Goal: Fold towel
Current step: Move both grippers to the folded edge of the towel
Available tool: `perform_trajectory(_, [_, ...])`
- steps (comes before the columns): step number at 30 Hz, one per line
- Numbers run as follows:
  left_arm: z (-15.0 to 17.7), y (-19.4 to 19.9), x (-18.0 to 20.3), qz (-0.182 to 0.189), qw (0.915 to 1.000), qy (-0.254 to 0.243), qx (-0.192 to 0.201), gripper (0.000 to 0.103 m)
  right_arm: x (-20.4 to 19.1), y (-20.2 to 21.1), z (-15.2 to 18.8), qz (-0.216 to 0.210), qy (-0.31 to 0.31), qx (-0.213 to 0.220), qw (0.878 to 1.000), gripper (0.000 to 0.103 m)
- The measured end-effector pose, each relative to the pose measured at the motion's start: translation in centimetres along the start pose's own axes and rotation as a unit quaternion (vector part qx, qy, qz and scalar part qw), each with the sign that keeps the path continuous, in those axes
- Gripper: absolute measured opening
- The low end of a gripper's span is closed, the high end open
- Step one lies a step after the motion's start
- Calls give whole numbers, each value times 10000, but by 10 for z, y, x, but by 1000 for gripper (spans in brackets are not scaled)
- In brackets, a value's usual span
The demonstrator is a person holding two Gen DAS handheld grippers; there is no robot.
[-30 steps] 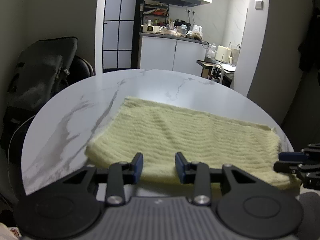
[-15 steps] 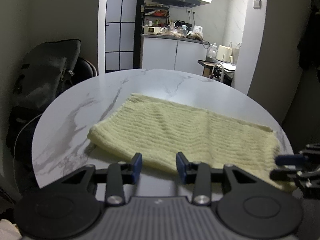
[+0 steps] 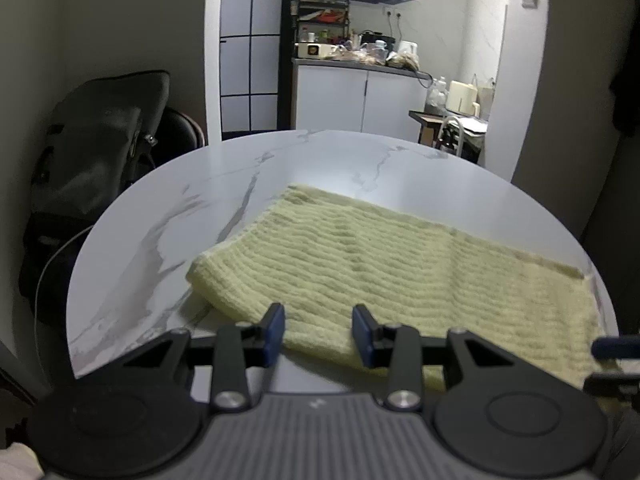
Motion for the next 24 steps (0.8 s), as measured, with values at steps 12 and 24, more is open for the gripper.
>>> perform_trajectory(12, [-14,-18,-14,-106,9999,-116,-62,40,9,8,-8,117,49,49,9999,38])
perform_trajectory(24, [-31,-37,-25,-248,9996,-132,-44,40,35,4,-7,321,60,-42,9995,38])
Point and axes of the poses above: each gripper's, at about its wrist camera, not at the fingertips, and y roughly against the way its jaws point, x to its right, z to its underside, the point moved 3 cm from there along -y, roughly the way its jaws point, and after that the axes turned 3 degrees about y, right-handed, at the moved point
